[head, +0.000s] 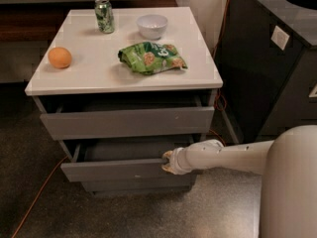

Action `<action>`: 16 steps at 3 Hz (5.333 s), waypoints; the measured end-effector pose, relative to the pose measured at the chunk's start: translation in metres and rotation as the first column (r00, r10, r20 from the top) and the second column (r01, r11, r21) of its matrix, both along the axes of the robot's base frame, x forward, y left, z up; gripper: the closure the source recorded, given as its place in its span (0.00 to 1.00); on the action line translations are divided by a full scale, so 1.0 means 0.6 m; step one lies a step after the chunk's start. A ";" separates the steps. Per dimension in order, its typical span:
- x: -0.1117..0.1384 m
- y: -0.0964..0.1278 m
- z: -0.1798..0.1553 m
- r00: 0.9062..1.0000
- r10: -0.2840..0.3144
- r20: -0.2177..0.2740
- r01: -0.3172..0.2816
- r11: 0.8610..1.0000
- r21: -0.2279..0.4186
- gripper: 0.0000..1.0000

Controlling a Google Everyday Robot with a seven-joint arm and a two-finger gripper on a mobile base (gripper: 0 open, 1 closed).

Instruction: Place orange into middle drawer

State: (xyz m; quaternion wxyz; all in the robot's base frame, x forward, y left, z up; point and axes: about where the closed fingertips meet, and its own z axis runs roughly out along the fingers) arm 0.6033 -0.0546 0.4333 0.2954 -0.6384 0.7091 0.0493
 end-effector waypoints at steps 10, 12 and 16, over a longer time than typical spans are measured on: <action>-0.159 0.030 0.014 0.996 0.032 -0.085 -0.026 0.998 0.062 1.00; -0.159 0.030 0.014 0.996 0.032 -0.085 -0.027 0.998 0.062 0.82; -0.269 0.064 0.002 0.986 0.112 -0.127 -0.102 0.991 0.084 0.00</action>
Offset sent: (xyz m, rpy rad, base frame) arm -0.1667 0.0113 0.0361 0.1555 0.1718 -0.0291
